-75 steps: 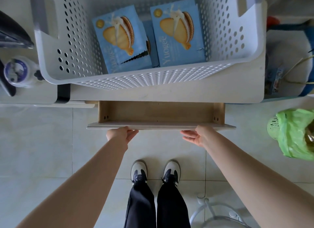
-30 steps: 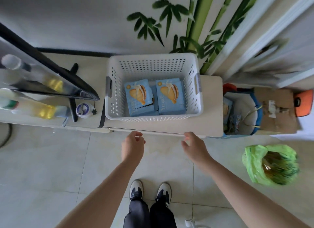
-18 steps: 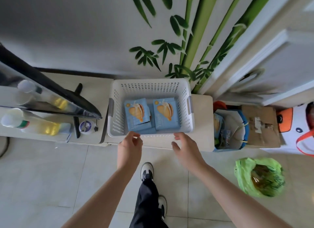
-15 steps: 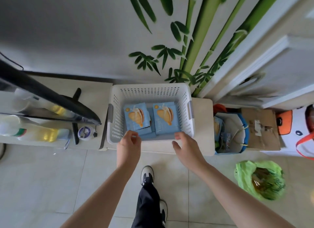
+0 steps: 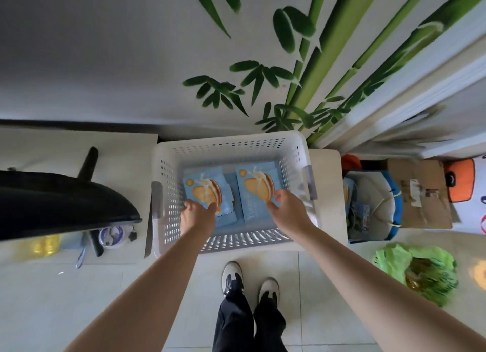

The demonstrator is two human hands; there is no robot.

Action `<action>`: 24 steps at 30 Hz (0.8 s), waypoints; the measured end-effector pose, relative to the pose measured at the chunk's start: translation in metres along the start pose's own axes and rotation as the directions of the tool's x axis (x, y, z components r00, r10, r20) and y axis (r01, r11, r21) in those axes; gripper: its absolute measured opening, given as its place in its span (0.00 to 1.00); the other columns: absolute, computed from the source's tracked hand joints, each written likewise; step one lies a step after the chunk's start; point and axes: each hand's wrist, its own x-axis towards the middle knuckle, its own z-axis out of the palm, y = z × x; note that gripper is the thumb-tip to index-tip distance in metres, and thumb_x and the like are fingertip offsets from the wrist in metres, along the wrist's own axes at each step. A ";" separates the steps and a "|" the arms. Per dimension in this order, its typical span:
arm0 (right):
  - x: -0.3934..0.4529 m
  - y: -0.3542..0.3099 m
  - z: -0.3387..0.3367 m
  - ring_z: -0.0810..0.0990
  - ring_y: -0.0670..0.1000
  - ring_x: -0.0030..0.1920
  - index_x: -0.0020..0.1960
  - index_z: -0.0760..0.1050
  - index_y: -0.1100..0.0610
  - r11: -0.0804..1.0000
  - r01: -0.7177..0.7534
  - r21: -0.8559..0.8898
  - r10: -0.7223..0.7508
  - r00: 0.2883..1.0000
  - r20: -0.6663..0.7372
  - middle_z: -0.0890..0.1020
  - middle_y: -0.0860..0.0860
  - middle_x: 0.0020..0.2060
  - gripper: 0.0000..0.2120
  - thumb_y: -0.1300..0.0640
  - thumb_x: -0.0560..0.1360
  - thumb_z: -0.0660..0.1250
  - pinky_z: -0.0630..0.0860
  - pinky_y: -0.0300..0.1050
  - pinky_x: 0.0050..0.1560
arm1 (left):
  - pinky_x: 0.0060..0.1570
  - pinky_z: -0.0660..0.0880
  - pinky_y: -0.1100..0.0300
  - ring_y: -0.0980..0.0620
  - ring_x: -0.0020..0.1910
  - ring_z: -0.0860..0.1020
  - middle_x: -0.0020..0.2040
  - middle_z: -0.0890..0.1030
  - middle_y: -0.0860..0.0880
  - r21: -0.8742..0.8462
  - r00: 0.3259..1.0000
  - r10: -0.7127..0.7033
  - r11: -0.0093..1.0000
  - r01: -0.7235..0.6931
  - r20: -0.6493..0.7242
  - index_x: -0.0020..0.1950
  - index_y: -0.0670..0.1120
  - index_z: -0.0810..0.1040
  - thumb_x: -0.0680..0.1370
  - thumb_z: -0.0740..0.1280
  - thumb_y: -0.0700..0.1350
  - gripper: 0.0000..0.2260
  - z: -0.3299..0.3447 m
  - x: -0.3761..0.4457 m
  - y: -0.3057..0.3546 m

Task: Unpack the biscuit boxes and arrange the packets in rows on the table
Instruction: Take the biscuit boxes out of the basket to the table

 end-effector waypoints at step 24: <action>0.096 0.029 0.045 0.76 0.61 0.58 0.66 0.63 0.67 0.975 -0.192 -0.114 0.197 0.980 0.033 0.75 0.63 0.60 0.33 0.46 0.73 0.71 0.70 0.46 0.49 | 0.69 0.62 0.42 0.34 0.75 0.58 0.79 0.49 0.37 -0.128 0.975 -0.196 0.975 0.183 -0.101 0.78 0.45 0.34 0.63 0.75 0.67 0.62 0.061 0.069 0.002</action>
